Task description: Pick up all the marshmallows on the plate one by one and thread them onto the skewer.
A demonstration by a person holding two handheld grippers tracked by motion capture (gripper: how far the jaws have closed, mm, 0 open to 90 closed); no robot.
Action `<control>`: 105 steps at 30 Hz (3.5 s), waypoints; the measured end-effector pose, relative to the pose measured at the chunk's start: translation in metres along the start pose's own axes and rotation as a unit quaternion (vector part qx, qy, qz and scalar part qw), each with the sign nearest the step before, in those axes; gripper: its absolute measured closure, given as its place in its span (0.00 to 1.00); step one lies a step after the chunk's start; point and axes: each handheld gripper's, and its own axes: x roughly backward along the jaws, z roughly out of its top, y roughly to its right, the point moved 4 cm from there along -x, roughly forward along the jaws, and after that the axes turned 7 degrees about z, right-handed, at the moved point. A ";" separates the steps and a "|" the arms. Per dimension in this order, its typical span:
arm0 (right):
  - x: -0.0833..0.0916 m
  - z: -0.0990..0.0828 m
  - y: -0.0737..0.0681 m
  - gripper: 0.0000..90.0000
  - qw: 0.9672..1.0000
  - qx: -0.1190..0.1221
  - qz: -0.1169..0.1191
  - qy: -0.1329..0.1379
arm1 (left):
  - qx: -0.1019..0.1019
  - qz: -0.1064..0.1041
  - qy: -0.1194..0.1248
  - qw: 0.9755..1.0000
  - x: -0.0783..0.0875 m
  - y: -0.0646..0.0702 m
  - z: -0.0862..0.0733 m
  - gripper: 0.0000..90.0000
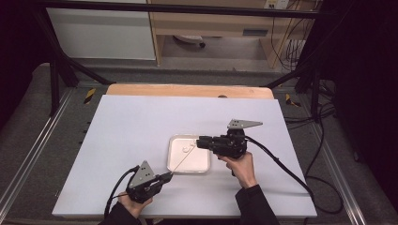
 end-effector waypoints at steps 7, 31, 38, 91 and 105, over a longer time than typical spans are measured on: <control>-0.003 0.000 0.002 0.79 1.000 -0.011 0.013 0.003 | -0.001 0.000 0.003 1.000 0.001 0.000 0.000 0.98; -0.015 -0.009 -0.003 0.88 0.997 -0.041 0.063 0.005 | 0.003 0.008 0.011 1.000 0.000 0.001 -0.002 0.99; -0.018 -0.012 -0.005 0.89 0.997 -0.040 0.067 0.005 | 0.008 0.008 0.003 1.000 -0.002 0.002 -0.003 0.99; -0.022 -0.025 -0.014 0.91 0.998 -0.004 0.065 -0.010 | -0.032 0.019 0.000 0.999 -0.001 0.009 -0.002 0.99; -0.024 -0.029 -0.014 0.91 0.997 -0.003 0.070 -0.017 | -0.033 0.015 -0.005 0.999 -0.002 0.010 -0.002 0.99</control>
